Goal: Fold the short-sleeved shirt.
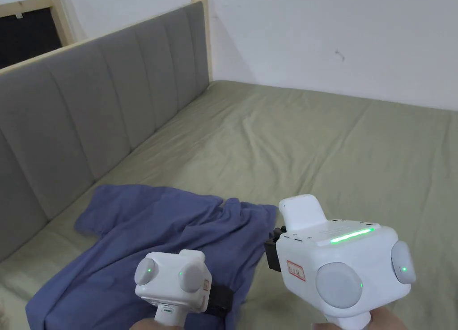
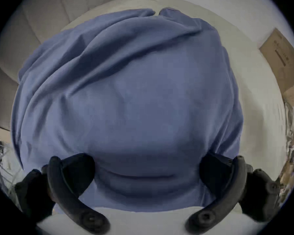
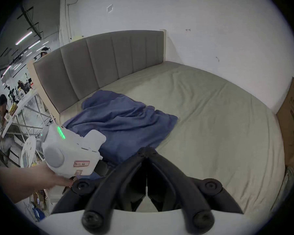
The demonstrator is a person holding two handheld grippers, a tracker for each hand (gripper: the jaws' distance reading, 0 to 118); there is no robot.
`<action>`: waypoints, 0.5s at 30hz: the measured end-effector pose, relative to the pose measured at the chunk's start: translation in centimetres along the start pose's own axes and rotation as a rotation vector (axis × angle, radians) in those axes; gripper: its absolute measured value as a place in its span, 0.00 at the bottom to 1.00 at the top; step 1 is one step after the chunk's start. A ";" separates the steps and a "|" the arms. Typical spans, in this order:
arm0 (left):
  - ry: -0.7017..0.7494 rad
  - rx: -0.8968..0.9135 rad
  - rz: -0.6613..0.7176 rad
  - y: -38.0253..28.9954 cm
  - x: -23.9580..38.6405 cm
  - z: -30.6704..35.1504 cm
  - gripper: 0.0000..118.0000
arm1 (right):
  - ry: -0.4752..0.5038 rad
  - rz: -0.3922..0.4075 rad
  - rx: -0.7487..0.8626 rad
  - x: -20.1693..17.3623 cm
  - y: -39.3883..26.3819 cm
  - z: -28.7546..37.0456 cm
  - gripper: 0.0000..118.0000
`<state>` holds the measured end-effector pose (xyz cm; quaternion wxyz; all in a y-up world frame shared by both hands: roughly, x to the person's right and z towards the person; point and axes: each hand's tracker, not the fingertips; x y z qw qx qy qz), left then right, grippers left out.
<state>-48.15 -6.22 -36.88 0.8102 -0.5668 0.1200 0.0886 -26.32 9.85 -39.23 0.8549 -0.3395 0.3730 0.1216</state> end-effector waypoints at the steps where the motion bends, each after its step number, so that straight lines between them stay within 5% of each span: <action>1: -0.008 0.012 -0.021 0.0 -0.1 0.0 1.00 | -0.002 -0.006 -0.002 0.2 -0.1 0.0 0.00; 8: -0.081 0.110 -0.014 -1.8 -1.8 2.9 0.97 | 0.014 -0.057 -0.005 1.0 -1.2 1.0 0.00; 10: -0.093 0.189 -0.027 -2.5 -2.4 5.3 0.60 | 0.014 -0.055 0.003 1.1 -1.5 1.5 0.00; 12: -0.010 0.229 -0.058 -3.0 -2.9 7.7 0.01 | 0.008 -0.065 0.030 1.4 -2.0 2.1 0.00; 15: -0.088 0.299 -0.048 -3.4 -4.8 11.8 0.01 | 0.006 -0.101 0.051 2.0 -2.2 2.9 0.00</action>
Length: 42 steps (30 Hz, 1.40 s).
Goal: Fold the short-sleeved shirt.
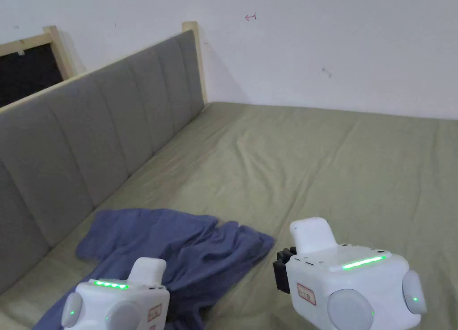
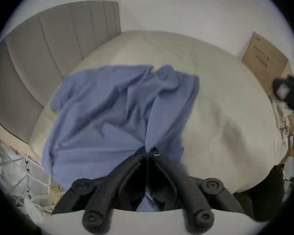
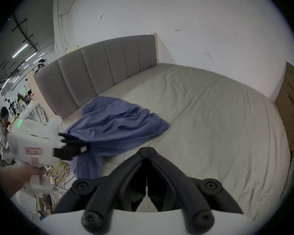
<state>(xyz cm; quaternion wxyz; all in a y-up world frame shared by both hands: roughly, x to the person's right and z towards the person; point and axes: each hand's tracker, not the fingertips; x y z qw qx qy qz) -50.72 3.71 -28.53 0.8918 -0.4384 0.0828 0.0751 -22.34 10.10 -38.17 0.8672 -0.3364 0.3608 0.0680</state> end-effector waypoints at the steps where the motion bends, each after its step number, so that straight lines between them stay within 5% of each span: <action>1: 0.034 0.007 -0.011 0.5 -0.1 1.4 0.01 | -0.007 -0.007 0.012 0.2 0.0 0.5 0.00; 9: 0.039 0.312 -0.059 7.8 3.8 14.4 0.01 | -0.105 -0.062 0.256 4.4 0.6 8.9 0.00; 17: -0.309 0.490 -0.208 13.8 21.2 17.0 0.01 | -0.349 -0.151 0.364 12.1 -1.8 20.2 0.00; 24: -0.618 0.299 -0.295 13.0 37.3 12.2 0.01 | -0.610 -0.174 0.349 19.0 -6.4 28.2 0.00; 29: -0.687 0.120 -0.350 10.2 44.4 6.7 0.01 | -0.655 -0.280 0.334 22.5 -9.6 31.4 0.00; 32: -0.702 -0.078 -0.250 8.7 46.0 1.6 0.01 | -0.673 -0.312 0.303 23.6 -11.0 31.4 0.00; 34: -0.731 -0.204 -0.163 7.5 46.0 -1.8 0.19 | -0.661 -0.336 0.288 24.0 -11.6 30.9 0.00; 36: -0.716 -0.362 -0.101 5.9 45.9 -4.7 0.90 | -0.648 -0.359 0.273 24.1 -12.3 30.2 0.00; 42: -0.695 -0.397 -0.025 4.4 43.3 -6.1 0.89 | -0.596 -0.391 0.226 24.1 -12.7 27.6 0.00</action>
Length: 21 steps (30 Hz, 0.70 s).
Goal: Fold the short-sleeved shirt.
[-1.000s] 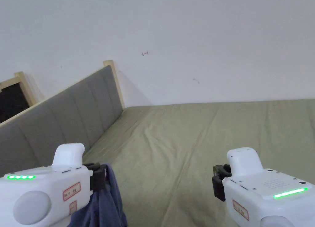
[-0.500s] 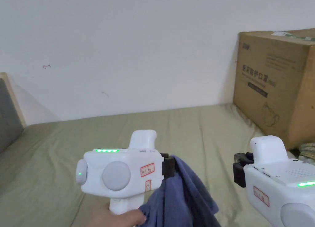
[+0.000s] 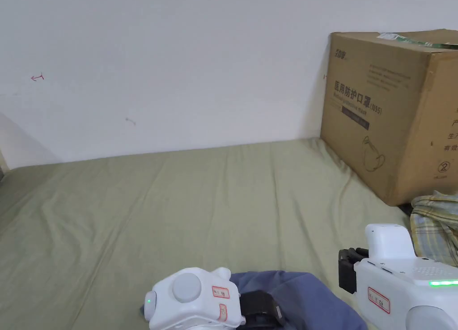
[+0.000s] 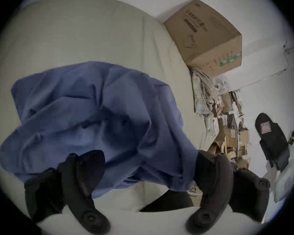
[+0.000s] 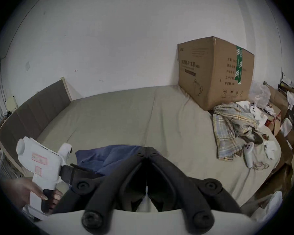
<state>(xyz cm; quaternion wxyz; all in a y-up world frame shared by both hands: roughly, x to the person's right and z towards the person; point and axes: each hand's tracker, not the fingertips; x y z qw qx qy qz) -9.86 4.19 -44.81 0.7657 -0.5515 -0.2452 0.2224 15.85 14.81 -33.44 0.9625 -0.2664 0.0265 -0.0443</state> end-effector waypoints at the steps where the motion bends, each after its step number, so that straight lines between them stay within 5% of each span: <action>1: 0.002 0.030 -0.010 0.4 0.1 1.0 0.89 | 0.006 0.005 -0.006 -0.3 0.0 -0.2 0.00; 6: 0.124 0.324 -0.272 1.2 1.6 10.9 0.85 | 0.050 0.018 0.007 -1.7 0.3 -0.5 0.00; 8: 0.205 0.406 -0.334 0.2 1.7 15.0 0.57 | 0.052 0.026 0.016 -2.0 0.5 -0.3 0.00; 11: 0.344 0.503 -0.345 -1.8 0.6 19.2 0.32 | 0.057 0.030 0.027 -2.2 0.5 -0.2 0.00; 12: 0.398 0.535 -0.333 -2.5 0.0 20.2 0.01 | 0.058 0.028 0.029 -2.2 0.5 -0.3 0.00; 16: 0.369 0.557 -0.229 -3.6 -3.9 23.0 0.00 | 0.067 0.026 0.017 -2.3 0.5 -0.5 0.00; 21: 0.519 0.288 -0.087 -2.3 -11.3 18.4 0.00 | 0.065 0.003 -0.003 -1.9 0.3 -1.1 0.00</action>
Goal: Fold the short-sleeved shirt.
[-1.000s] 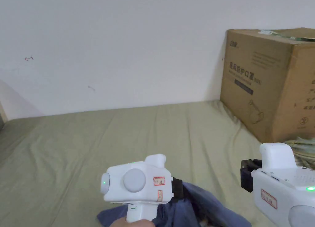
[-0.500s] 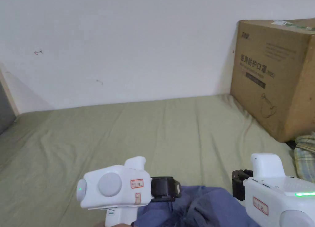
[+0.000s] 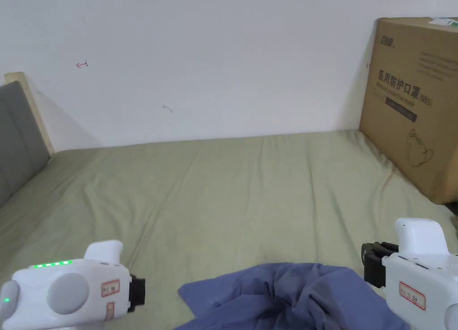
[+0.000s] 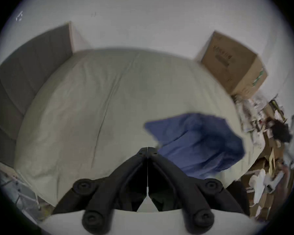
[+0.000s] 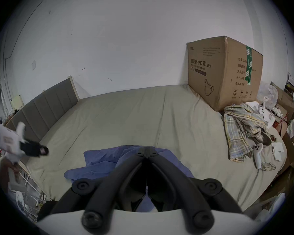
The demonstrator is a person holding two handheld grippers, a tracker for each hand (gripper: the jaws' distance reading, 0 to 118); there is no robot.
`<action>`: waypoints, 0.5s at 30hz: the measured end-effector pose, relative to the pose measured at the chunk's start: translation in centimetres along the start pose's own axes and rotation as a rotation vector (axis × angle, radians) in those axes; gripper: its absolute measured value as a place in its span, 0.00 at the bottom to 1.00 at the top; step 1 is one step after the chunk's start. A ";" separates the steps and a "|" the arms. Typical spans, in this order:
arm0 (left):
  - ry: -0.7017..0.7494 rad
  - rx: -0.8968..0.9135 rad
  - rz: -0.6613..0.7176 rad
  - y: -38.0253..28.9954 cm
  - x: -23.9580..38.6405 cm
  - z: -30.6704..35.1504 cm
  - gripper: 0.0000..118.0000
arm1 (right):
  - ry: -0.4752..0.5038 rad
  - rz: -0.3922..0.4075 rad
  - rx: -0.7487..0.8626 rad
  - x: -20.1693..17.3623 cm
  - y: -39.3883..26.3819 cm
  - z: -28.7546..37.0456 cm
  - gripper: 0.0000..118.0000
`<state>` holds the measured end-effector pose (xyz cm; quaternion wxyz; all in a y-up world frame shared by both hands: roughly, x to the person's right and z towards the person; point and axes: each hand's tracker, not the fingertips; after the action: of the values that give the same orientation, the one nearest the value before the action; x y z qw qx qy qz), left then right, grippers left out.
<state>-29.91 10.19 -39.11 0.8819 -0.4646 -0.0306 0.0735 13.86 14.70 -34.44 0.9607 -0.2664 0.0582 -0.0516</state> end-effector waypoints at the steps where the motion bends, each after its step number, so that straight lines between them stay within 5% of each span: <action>1: 0.012 -0.046 0.015 -0.5 -0.8 -1.9 0.07 | 0.001 -0.006 -0.004 0.1 0.0 -0.1 0.00; 4: 0.025 -0.159 0.062 -1.8 -2.2 -7.2 0.66 | -0.006 -0.011 -0.016 0.5 -0.2 -0.1 0.00; 9: -0.061 -0.199 0.103 -3.5 -1.5 -11.9 0.70 | -0.033 -0.035 -0.041 1.6 -1.1 -0.9 0.00; 11: -0.015 -0.210 0.023 -4.0 -0.2 -12.6 0.66 | -0.030 -0.081 -0.082 2.4 -2.1 -2.0 0.00; 14: -0.044 -0.148 -0.045 -4.2 1.2 -10.9 0.02 | -0.073 -0.066 -0.150 4.0 -3.6 -4.4 0.00; 15: -0.086 -0.130 -0.041 -4.3 1.4 -10.3 0.02 | -0.087 -0.049 -0.180 4.9 -3.9 -5.3 0.00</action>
<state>-26.86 -0.38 -41.47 0.8492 -0.5164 -0.0829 0.0730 17.66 8.09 -37.32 0.9330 -0.3548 0.0140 -0.0582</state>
